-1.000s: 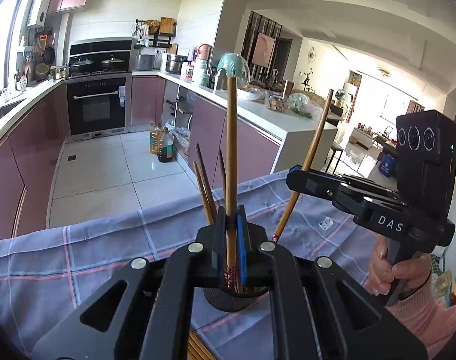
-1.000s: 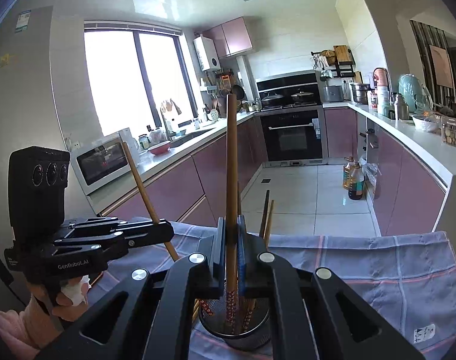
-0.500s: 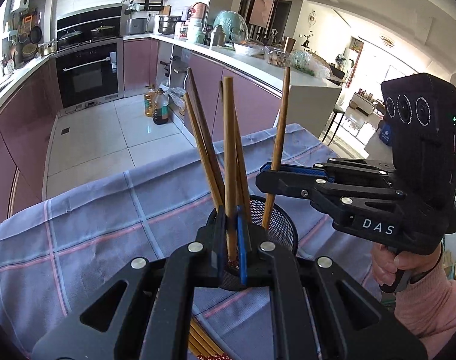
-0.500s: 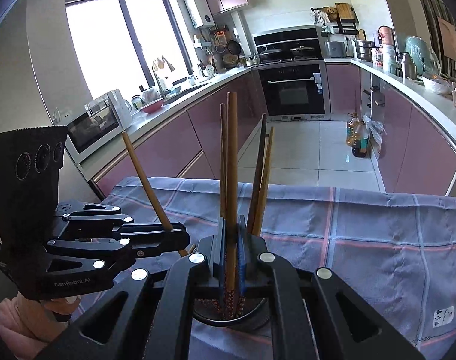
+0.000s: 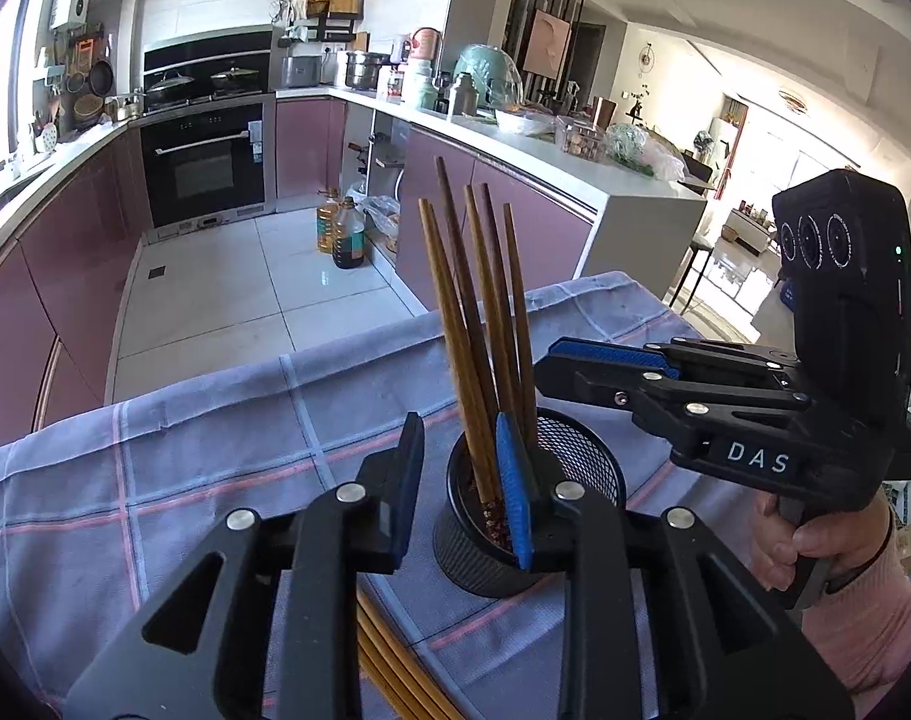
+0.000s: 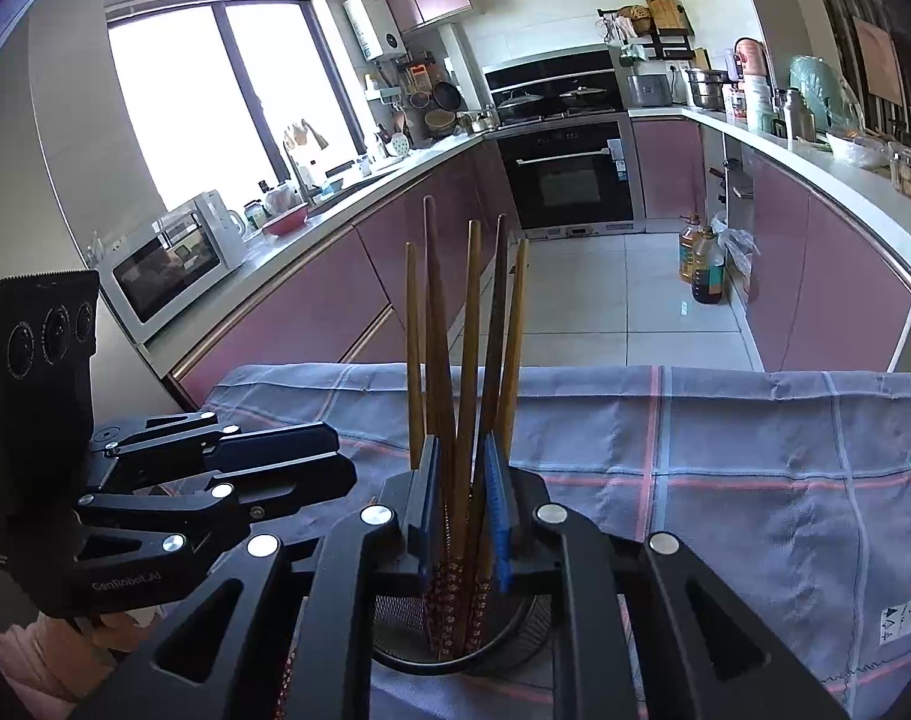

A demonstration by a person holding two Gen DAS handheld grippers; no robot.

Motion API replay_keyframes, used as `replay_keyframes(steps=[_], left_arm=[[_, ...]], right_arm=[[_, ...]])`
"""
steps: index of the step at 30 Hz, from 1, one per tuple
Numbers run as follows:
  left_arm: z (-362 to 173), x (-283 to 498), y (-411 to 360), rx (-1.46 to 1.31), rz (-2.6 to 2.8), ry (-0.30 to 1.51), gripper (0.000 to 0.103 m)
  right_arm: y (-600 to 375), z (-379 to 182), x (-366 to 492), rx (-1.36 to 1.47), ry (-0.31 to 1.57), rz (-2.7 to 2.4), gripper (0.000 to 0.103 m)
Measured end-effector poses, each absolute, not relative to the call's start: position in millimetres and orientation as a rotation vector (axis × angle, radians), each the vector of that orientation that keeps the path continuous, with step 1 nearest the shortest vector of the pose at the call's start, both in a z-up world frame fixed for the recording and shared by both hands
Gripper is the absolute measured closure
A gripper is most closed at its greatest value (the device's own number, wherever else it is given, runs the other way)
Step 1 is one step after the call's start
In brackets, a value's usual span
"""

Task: Organize utensils
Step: 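Move both open grippers back over the chopsticks lying on the cloth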

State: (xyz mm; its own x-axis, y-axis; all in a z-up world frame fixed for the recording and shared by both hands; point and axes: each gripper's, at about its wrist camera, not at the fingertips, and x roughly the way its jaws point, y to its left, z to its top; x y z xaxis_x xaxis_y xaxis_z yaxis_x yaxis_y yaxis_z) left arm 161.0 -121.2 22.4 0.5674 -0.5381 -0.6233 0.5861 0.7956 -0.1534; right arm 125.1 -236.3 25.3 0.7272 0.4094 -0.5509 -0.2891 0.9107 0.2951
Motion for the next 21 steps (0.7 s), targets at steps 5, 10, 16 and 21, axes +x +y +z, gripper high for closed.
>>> replay_keyframes(steps=[5, 10, 16, 21], left_arm=[[29.6, 134.0, -93.3, 0.057, -0.623, 0.617, 0.063], [19.0, 109.9, -61.9, 0.052, -0.566, 0.591, 0.051], [-15.8, 91.8, -32.7, 0.061, -0.493, 0.663, 0.046], [-50.2, 88.7, -18.5, 0.067, -0.436, 0.745, 0.042]], right_arm=[[-233.6, 31.7, 101.0, 0.184, 0.607, 0.427, 0.077], [-220.1, 35.4, 69.5, 0.143, 0.580, 0.526, 0.067], [-191.5, 14.5, 41.4, 0.088, 0.631, 0.630, 0.058], [-162.8, -29.8, 44.1, 0.079, 0.769, 0.637, 0.056]])
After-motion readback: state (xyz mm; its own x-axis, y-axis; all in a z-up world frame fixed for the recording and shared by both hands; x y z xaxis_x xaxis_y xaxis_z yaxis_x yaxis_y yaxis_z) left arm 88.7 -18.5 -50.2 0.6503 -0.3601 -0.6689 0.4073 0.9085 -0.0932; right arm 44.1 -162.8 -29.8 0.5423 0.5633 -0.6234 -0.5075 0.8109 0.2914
